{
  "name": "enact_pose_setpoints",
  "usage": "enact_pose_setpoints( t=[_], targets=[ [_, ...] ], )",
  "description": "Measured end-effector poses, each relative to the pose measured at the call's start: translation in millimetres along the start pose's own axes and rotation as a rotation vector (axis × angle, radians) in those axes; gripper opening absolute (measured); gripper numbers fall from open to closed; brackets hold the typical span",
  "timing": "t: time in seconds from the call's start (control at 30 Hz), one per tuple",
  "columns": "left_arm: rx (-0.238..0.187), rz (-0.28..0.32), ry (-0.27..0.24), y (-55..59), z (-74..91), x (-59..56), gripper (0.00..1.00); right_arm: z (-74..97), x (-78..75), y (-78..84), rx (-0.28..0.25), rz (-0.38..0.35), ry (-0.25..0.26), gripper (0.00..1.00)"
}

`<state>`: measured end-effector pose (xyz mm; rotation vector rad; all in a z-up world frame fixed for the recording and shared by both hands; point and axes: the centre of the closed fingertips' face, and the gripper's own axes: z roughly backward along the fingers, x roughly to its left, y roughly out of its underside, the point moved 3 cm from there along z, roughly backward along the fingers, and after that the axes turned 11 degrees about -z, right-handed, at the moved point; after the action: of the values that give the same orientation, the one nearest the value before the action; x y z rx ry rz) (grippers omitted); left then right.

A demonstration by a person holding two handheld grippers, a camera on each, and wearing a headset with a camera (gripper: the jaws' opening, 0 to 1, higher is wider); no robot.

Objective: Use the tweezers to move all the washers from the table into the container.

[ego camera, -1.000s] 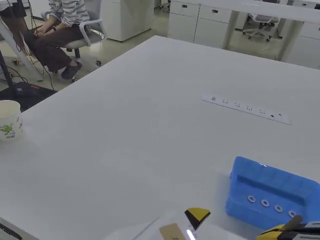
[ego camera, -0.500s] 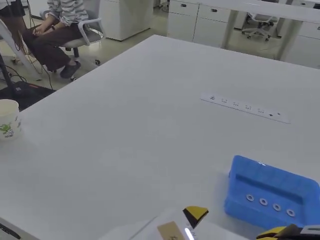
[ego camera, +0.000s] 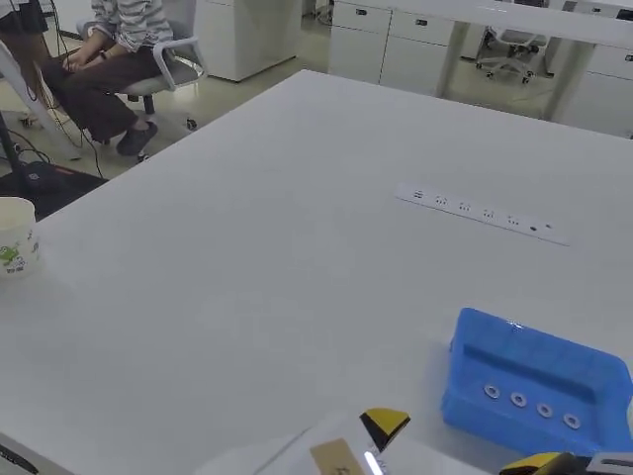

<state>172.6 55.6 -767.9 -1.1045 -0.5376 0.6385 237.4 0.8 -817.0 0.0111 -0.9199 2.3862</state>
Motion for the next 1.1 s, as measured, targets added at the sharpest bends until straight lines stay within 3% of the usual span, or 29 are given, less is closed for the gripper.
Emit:
enact_pose_setpoints(
  t=[0.4, 0.6, 0.73, 0.8, 0.93, 1.0, 1.1],
  targets=[
    [0.006, -0.003, -0.002, 1.2, 0.1, 0.7, 0.82, -1.7, 1.7, 0.3, -0.01, 0.022, 0.0, 0.04],
    [0.005, -0.004, -0.004, 0.7, -0.1, 1.2, 0.82, -1.5, -1.2, 0.8, -0.046, 0.039, 0.022, 0.03],
    [0.005, -0.004, -0.004, 0.7, -0.1, 1.3, 0.82, -1.3, -5.3, -0.7, -0.106, -0.085, 0.006, 0.01],
    [0.007, -0.005, -0.006, 1.0, 0.0, 1.6, 0.82, -0.3, -8.1, 0.5, -0.112, -0.092, 0.009, 0.01],
    [0.005, -0.004, -0.005, 0.7, 0.0, 1.6, 0.82, 0.6, -7.4, 0.9, -0.126, -0.135, -0.032, 0.03],
    [0.007, -0.007, -0.003, 0.7, -0.1, 1.3, 0.81, 0.8, -7.3, 1.1, -0.128, -0.13, -0.029, 0.04],
    [0.008, -0.007, -0.003, 0.8, -0.1, 1.4, 0.81, 0.9, -5.0, 1.4, -0.128, -0.067, -0.025, 0.04]
  ],
)
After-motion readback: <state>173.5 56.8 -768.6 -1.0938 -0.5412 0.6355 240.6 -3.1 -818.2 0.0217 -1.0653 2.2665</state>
